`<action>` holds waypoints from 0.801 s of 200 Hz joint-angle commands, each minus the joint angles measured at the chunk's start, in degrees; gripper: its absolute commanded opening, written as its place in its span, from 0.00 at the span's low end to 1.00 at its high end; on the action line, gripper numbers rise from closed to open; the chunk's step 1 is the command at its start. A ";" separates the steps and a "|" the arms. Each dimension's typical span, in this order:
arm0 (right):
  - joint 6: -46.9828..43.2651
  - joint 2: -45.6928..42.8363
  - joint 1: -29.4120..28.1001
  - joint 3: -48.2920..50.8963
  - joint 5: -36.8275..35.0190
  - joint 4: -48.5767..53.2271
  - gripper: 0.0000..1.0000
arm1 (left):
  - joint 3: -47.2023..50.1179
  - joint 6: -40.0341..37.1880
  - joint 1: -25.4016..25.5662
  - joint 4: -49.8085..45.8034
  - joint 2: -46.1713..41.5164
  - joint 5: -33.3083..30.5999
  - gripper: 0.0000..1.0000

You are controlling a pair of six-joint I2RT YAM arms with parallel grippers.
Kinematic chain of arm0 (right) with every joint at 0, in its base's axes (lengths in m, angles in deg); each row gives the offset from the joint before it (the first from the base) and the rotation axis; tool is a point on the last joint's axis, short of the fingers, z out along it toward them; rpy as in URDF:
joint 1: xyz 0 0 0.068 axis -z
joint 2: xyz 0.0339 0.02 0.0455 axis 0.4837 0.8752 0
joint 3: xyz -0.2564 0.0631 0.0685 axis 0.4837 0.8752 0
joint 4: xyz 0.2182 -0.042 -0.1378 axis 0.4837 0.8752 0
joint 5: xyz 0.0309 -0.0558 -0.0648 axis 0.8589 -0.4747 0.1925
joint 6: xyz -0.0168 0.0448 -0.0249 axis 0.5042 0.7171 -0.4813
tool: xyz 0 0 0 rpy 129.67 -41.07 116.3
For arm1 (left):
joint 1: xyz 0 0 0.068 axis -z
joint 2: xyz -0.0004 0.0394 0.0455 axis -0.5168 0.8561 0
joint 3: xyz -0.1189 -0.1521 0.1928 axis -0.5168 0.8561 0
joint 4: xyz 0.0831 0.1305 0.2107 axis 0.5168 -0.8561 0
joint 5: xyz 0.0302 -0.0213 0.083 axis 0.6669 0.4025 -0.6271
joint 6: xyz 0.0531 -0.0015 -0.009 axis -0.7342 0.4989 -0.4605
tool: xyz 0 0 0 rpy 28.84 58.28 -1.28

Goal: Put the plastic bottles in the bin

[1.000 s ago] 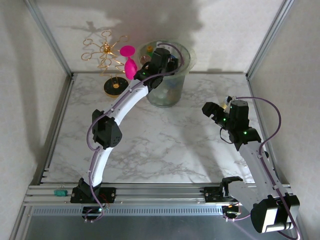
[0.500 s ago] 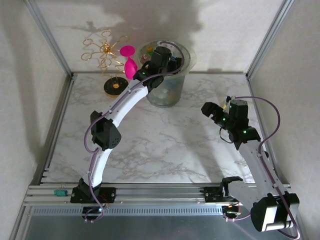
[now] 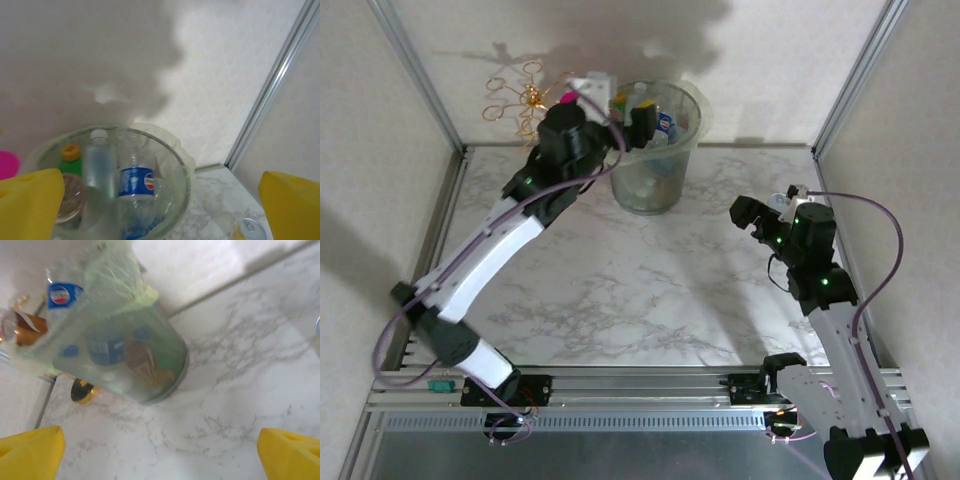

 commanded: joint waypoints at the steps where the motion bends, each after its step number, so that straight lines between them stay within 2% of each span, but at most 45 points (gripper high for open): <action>1: -1.18 -3.22 -0.54 -2.02 -9.67 -2.20 0.99 | 13.95 1.33 0.95 9.22 -9.13 -9.43 0.99; 26: 1.88 -5.40 -0.52 -1.56 -18.81 -2.85 0.99 | 28.03 2.42 1.06 11.87 -20.54 -20.17 0.99; 35: 3.11 -6.04 -0.54 -0.61 -21.25 -4.13 0.99 | 32.58 3.08 0.99 10.97 -25.06 -20.24 0.99; 54: 3.54 -5.92 -0.49 3.02 -24.48 -8.58 0.99 | 42.76 -0.93 0.95 14.77 -33.73 -18.36 0.99; 73: 2.73 -4.58 -0.46 7.93 -24.84 -16.77 0.98 | 50.44 -4.60 0.18 19.16 -39.35 -22.62 0.99; 89: -1.30 -3.23 -0.44 10.97 -23.28 -23.46 0.99 | 56.01 -7.02 -1.07 20.69 -40.28 -25.30 0.99; 107: -8.85 -1.34 -0.48 13.49 -16.85 -32.28 0.99 | 60.00 -13.49 -2.21 19.73 -37.41 -16.78 0.99; 132: -12.08 4.31 -0.42 12.77 -12.97 -37.37 0.99 | 65.00 -10.52 -5.64 27.36 -33.33 -18.86 0.99; 146: -14.60 7.34 -0.44 12.55 -11.89 -39.27 0.99 | 69.10 -6.38 -11.06 32.95 -32.15 -17.27 0.99; 160: -15.62 8.45 -0.49 14.99 -11.45 -44.52 0.99 | 72.88 -0.73 -19.73 37.90 -31.48 -7.37 0.99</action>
